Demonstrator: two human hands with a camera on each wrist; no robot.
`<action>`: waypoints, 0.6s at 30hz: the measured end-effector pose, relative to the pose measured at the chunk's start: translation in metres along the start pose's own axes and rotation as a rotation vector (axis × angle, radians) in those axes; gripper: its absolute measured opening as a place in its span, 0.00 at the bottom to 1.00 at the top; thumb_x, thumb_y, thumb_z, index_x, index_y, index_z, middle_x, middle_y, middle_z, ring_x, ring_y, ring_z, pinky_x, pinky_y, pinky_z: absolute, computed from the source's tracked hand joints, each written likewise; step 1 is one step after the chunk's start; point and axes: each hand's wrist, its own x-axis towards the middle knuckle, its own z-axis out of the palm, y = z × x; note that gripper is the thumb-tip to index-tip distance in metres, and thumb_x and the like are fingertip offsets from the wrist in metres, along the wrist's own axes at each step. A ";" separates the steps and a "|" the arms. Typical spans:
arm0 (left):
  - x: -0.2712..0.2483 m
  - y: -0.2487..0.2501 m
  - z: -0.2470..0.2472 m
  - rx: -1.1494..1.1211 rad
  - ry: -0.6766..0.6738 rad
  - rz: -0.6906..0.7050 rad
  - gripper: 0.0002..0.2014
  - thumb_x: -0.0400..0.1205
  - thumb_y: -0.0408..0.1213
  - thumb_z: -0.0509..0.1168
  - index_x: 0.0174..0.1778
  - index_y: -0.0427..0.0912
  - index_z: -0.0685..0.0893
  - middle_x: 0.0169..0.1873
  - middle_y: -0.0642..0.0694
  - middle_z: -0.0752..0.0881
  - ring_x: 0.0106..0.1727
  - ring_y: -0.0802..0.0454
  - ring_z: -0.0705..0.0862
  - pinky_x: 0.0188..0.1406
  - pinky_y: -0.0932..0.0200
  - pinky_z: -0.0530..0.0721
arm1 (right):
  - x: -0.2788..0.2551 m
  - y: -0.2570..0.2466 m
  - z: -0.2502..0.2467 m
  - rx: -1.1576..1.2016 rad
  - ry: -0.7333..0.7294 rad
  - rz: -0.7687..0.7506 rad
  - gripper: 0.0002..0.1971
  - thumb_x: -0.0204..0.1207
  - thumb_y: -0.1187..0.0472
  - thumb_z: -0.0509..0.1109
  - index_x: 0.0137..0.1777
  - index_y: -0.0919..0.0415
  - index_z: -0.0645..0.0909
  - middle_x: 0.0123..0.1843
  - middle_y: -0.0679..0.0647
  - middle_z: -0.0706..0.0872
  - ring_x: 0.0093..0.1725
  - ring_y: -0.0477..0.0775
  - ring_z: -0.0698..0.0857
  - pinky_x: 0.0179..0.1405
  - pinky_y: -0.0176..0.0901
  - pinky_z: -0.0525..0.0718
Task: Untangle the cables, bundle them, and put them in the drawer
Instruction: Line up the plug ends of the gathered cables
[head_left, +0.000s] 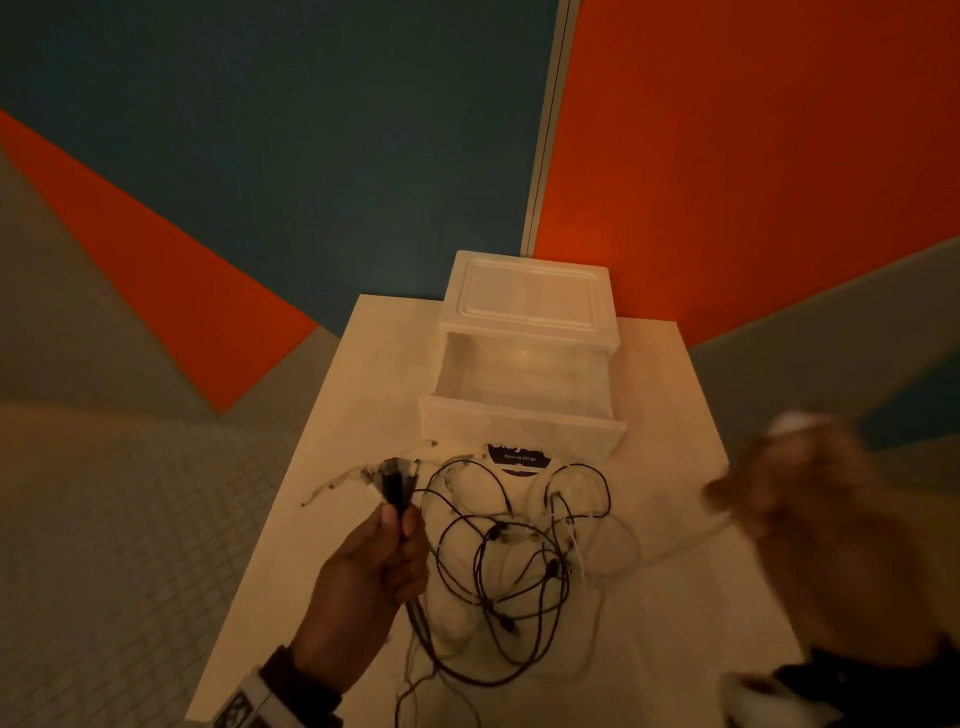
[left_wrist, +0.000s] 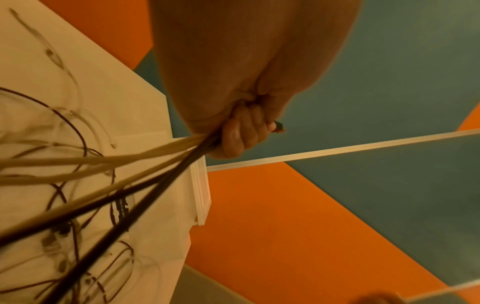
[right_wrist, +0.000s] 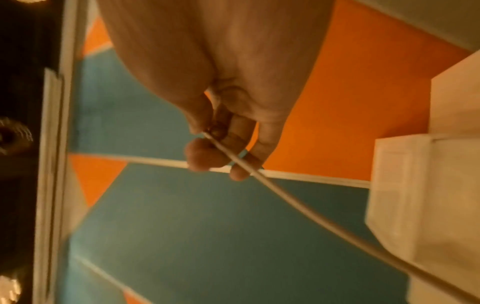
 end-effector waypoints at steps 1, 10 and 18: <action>0.003 -0.002 0.004 -0.009 -0.003 -0.010 0.19 0.70 0.49 0.76 0.41 0.39 0.77 0.30 0.47 0.63 0.26 0.56 0.60 0.22 0.61 0.63 | -0.003 0.010 0.014 -0.054 -0.062 0.049 0.14 0.80 0.50 0.66 0.39 0.59 0.73 0.26 0.52 0.76 0.25 0.50 0.72 0.27 0.39 0.77; 0.011 -0.016 0.041 0.128 0.093 0.033 0.12 0.82 0.40 0.62 0.50 0.34 0.80 0.30 0.46 0.66 0.30 0.52 0.60 0.31 0.54 0.58 | -0.010 0.076 0.097 -0.422 -0.379 0.221 0.06 0.83 0.64 0.63 0.45 0.55 0.77 0.39 0.49 0.84 0.32 0.49 0.83 0.35 0.39 0.82; 0.011 -0.020 0.046 0.273 0.145 0.117 0.14 0.82 0.44 0.61 0.51 0.34 0.77 0.42 0.42 0.74 0.39 0.47 0.68 0.33 0.57 0.68 | -0.015 0.097 0.124 -0.516 -0.095 0.159 0.04 0.76 0.57 0.72 0.40 0.52 0.82 0.37 0.50 0.89 0.39 0.47 0.88 0.43 0.53 0.89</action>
